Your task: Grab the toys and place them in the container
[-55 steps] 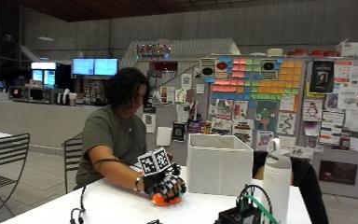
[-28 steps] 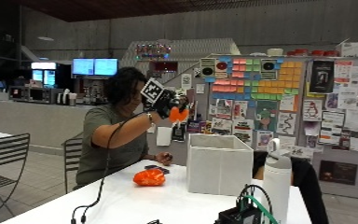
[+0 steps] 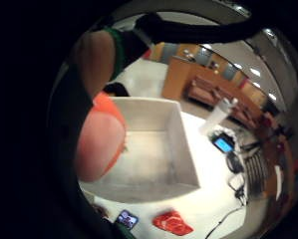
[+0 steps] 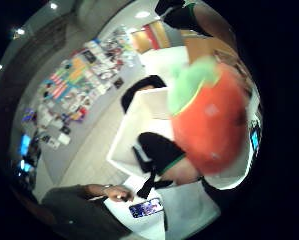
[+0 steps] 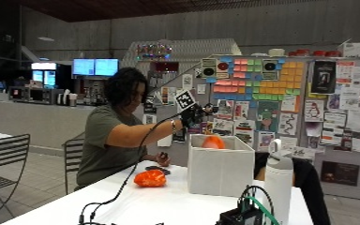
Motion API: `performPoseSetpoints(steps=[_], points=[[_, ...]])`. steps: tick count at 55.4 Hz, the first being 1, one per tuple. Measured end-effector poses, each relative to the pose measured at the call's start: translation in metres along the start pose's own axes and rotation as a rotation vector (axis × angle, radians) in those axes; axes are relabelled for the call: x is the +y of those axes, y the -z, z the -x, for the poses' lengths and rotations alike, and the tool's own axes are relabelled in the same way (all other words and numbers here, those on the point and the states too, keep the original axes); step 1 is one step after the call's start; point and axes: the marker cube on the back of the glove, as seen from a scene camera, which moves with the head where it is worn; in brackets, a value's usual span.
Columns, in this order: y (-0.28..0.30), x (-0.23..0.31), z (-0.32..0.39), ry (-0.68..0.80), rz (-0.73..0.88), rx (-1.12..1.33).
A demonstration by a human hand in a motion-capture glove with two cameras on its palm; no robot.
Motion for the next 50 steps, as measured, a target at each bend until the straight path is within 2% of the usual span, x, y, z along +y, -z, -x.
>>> performPoseSetpoints(steps=[3,7,11,14,17,20,25,32,40,50], points=[[0.002,0.010,-0.007,-0.052,-0.002,0.013],[0.011,0.036,-0.008,0.044,-0.008,-0.024],[0.016,0.067,-0.024,-0.071,0.021,0.060],[0.020,0.096,-0.026,-0.071,0.057,0.066],[0.014,0.120,-0.046,-0.206,0.096,0.210],[0.009,0.149,-0.057,-0.315,0.154,0.249],[0.000,0.207,-0.054,-0.360,0.277,0.263],[-0.016,0.269,-0.079,-0.445,0.421,0.198],[-0.050,0.331,-0.091,-0.564,0.578,0.000],[-0.086,0.367,-0.079,-0.547,0.649,-0.076]])
